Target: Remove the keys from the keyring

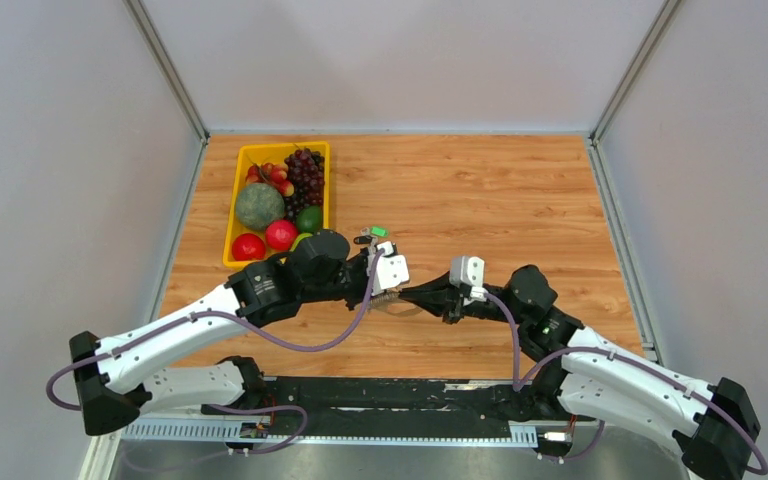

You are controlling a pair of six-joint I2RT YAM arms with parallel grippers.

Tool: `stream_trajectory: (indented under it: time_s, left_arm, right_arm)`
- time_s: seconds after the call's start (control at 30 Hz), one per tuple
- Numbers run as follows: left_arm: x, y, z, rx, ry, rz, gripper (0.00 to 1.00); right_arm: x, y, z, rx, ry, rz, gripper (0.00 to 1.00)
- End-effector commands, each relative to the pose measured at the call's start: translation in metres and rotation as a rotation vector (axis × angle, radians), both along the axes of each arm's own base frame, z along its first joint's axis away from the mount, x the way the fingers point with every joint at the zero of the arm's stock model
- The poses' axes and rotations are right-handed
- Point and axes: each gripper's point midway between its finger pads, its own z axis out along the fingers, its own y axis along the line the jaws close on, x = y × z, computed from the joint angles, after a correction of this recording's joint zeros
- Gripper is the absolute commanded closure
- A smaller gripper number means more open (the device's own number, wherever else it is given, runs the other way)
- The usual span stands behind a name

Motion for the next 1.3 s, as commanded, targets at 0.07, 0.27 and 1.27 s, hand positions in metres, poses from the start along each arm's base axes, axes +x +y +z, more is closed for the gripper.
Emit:
stream_trajectory:
  time_s: [0.07,0.27,1.27]
  left_arm:
    - [0.003,-0.013,0.018,-0.054,0.067,0.036,1.0]
    - [-0.004,-0.014,0.033,-0.106,0.031,-0.016,1.0]
    - [-0.019,-0.023,0.042,-0.139,0.037,-0.071,1.0]
  right_arm:
    - [-0.026,-0.005,0.013,0.016,-0.127,0.118,0.73]
    - [-0.012,-0.006,0.008,-0.02,-0.077,0.043,0.58]
    - [0.021,0.012,0.02,0.033,0.031,-0.074,0.82]
